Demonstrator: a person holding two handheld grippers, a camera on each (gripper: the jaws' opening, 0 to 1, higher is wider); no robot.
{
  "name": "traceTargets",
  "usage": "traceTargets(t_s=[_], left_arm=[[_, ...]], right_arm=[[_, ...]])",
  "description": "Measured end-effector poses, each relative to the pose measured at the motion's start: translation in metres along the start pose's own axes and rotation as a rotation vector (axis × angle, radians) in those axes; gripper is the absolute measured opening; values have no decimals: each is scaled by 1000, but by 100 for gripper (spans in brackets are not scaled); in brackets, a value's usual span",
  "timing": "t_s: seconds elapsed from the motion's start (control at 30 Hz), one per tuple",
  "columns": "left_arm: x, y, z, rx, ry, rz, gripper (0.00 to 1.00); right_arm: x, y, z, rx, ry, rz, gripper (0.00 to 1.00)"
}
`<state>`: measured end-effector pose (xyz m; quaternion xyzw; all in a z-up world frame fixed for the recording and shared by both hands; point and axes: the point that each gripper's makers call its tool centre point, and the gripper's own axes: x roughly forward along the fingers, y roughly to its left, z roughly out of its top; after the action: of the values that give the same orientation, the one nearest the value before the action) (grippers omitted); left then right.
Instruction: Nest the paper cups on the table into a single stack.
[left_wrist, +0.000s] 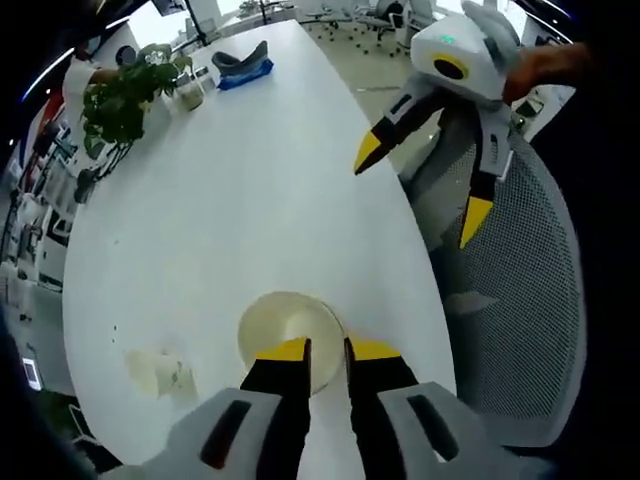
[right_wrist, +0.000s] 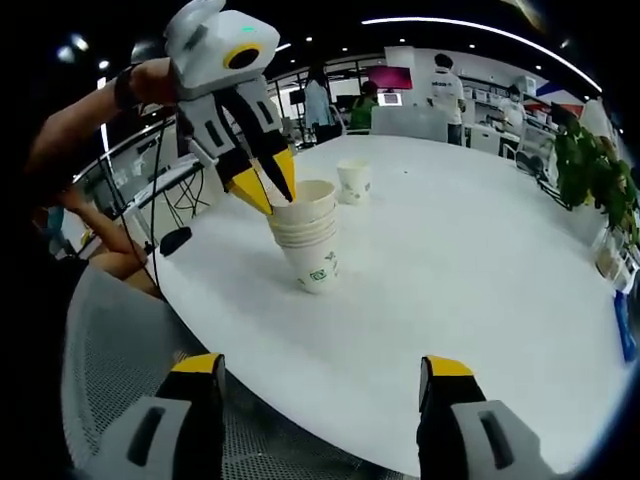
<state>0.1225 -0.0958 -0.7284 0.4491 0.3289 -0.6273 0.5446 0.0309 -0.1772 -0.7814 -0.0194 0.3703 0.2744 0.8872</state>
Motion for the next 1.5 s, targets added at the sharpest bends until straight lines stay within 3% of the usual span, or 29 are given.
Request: traceTargets(t_s=[0.37, 0.73, 1.07, 1.23, 1.5], left_arm=[[-32, 15, 4, -18, -58, 65, 18], [-56, 54, -16, -73, -73, 182, 21], [-62, 80, -32, -152, -83, 230, 24], [-56, 94, -47, -160, -53, 257, 28], [-45, 120, -61, -223, -64, 287, 33]], right_arm=[[1, 0, -1, -5, 6, 7, 80], [1, 1, 0, -5, 4, 9, 80], [1, 0, -1, 0, 3, 8, 80], [1, -1, -2, 7, 0, 6, 80], [2, -3, -1, 14, -2, 4, 80]])
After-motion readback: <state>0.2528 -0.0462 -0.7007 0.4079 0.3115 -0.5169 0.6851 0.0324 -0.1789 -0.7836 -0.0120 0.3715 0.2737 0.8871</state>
